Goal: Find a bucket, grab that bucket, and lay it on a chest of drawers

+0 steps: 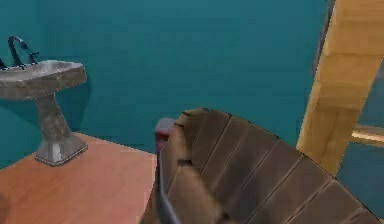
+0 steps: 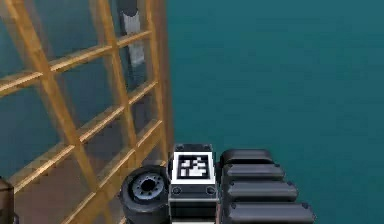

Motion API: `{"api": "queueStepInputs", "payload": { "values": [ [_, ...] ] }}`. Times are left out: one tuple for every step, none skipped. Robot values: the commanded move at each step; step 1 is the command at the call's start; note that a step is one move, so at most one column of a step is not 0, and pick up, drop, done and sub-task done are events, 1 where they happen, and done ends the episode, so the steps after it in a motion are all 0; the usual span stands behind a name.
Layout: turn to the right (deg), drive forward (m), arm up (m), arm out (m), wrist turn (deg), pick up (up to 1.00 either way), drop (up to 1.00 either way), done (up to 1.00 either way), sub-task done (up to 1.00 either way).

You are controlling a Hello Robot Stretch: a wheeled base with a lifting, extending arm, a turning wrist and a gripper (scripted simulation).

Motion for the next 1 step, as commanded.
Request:
{"api": "queueStepInputs", "payload": {
  "values": [
    [-45.0,0.00,0.00,0.00,0.0,0.00,0.00,0.00,0.00]
  ]
}}
